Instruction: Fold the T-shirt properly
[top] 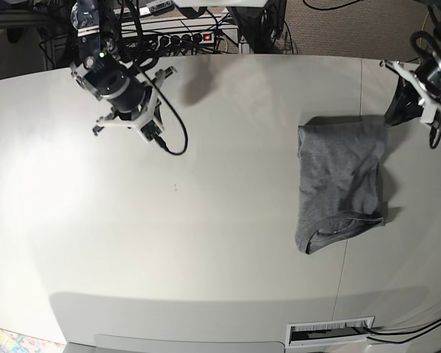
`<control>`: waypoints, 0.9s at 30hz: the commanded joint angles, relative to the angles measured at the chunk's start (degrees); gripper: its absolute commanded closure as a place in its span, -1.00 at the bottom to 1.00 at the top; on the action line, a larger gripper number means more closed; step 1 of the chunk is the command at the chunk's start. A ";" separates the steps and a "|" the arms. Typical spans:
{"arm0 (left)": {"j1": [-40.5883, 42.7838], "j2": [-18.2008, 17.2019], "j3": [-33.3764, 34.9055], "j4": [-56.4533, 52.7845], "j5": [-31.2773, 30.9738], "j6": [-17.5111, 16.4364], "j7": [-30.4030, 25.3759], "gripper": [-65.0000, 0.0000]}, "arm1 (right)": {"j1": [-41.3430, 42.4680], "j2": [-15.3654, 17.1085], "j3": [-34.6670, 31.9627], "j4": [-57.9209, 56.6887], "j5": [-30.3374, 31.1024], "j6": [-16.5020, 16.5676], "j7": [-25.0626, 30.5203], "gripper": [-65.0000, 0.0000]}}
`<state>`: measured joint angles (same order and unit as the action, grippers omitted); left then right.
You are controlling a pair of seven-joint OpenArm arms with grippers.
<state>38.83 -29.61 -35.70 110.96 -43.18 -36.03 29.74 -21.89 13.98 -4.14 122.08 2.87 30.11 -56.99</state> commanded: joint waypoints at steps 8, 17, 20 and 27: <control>9.46 6.14 -6.45 0.81 -4.22 -3.97 -1.42 1.00 | -9.68 1.27 3.63 4.09 -1.18 -0.68 0.68 1.00; 19.23 8.57 -6.45 0.81 -4.24 -3.97 -1.38 1.00 | -21.51 1.27 8.74 6.08 0.92 -0.66 -0.52 1.00; 22.88 8.66 -6.45 0.81 -4.24 -3.97 -1.40 1.00 | -25.51 1.27 8.74 6.27 1.20 -0.66 -0.70 1.00; 28.68 8.68 -6.43 0.46 -4.17 -3.97 -1.42 1.00 | -32.98 1.27 8.74 6.19 2.21 -0.63 -0.52 1.00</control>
<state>66.39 -20.49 -41.60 110.93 -46.19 -39.68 29.54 -54.22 14.92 4.38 127.26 4.58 29.56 -58.17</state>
